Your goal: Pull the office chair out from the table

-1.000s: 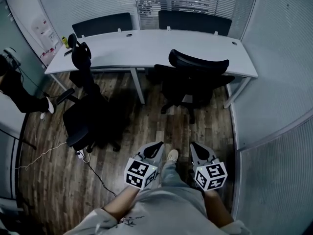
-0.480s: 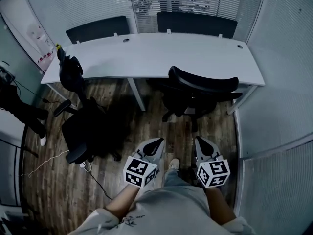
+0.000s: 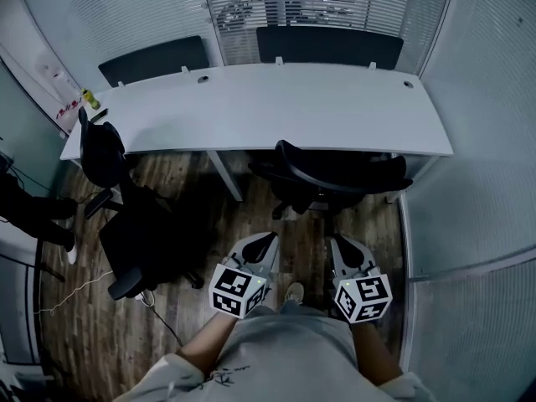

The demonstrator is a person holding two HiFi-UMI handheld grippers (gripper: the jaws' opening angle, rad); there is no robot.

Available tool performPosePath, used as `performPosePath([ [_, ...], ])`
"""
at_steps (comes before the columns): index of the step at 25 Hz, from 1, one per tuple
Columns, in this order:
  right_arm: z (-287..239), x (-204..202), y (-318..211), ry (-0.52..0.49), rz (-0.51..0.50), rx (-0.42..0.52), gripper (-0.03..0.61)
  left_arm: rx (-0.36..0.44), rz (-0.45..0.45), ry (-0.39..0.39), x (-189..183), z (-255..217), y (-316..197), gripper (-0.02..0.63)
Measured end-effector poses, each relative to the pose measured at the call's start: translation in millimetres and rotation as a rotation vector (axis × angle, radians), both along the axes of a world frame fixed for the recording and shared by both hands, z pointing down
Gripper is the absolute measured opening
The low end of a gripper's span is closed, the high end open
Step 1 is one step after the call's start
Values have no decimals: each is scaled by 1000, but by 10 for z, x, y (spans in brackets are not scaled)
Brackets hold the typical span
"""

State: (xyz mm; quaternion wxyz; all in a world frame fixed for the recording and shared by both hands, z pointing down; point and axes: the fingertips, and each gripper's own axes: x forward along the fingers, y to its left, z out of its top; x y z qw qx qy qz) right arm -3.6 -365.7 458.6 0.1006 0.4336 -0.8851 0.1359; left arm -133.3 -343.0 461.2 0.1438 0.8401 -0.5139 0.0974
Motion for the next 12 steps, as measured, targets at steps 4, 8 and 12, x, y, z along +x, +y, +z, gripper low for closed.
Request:
performPosePath([
  [4, 12, 52, -83, -4, 34, -12, 9, -13, 3, 2, -1, 13, -111, 11],
  [8, -18, 55, -165, -7, 64, -23, 9, -18, 5, -1, -52, -11, -261, 11],
  [12, -66, 88, -254, 3, 121, -17, 11, -16, 22, -3, -131, -61, -459, 11],
])
